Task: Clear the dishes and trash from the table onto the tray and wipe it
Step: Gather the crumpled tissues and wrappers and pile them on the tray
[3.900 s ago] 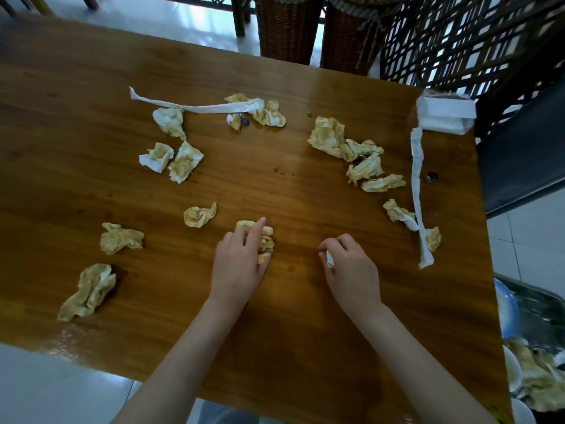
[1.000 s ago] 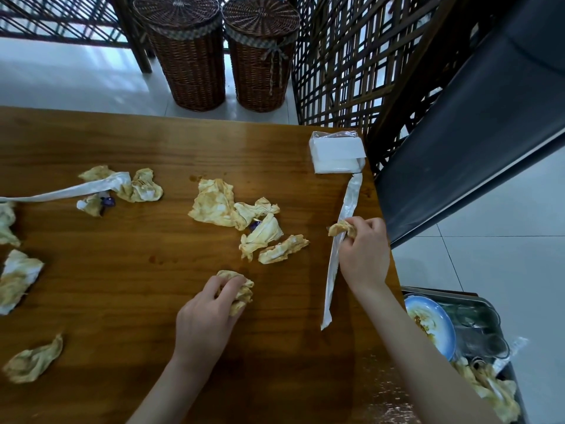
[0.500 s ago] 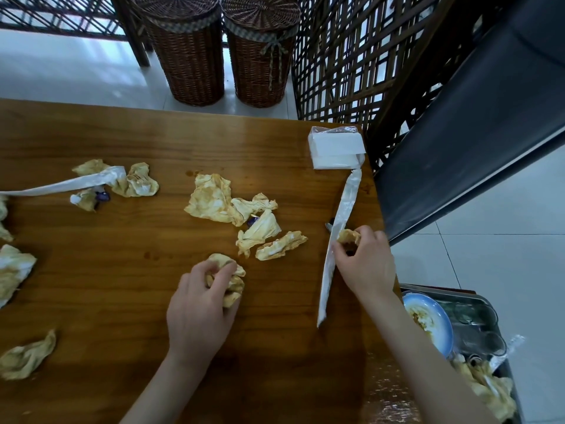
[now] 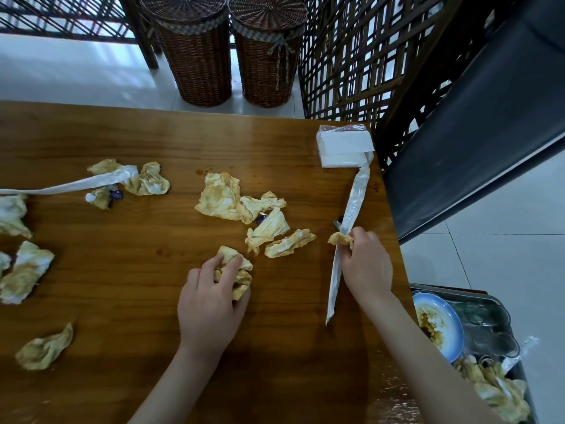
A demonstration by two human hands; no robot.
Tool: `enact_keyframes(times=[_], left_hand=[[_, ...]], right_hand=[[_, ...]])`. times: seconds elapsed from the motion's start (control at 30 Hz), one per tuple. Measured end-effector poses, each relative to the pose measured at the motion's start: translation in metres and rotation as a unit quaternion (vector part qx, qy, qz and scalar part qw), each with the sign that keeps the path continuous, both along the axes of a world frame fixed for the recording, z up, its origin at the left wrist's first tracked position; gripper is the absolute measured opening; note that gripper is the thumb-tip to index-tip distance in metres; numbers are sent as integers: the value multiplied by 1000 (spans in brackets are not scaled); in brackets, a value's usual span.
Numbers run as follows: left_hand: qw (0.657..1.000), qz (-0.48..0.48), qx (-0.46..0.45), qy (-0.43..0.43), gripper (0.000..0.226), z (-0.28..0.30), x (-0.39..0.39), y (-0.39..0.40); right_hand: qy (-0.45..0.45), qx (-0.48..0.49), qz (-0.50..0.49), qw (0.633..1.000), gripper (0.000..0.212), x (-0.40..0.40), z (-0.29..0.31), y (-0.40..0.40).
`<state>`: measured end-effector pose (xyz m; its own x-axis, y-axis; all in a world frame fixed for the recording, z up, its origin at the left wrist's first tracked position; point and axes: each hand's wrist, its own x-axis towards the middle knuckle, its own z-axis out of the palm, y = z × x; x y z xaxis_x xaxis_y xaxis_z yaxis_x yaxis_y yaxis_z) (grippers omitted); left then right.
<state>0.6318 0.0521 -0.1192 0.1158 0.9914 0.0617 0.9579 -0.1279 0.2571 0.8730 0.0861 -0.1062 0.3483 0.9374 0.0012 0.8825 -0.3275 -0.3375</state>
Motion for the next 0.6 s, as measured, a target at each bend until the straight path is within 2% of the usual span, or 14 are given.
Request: enact_keyframes(times=[0.17, 0.43, 0.6], left_hand=[[1000, 1, -4, 2, 52, 1, -1, 0], [1000, 1, 1, 9, 53, 2, 0, -1], [1000, 4, 2, 14, 56, 2, 2, 0]], right_hand=[[-17, -5, 13, 1000, 20, -3, 1, -3], [50, -18, 5, 999, 16, -3, 5, -2], [5, -15, 28, 999, 20, -5, 5, -3]])
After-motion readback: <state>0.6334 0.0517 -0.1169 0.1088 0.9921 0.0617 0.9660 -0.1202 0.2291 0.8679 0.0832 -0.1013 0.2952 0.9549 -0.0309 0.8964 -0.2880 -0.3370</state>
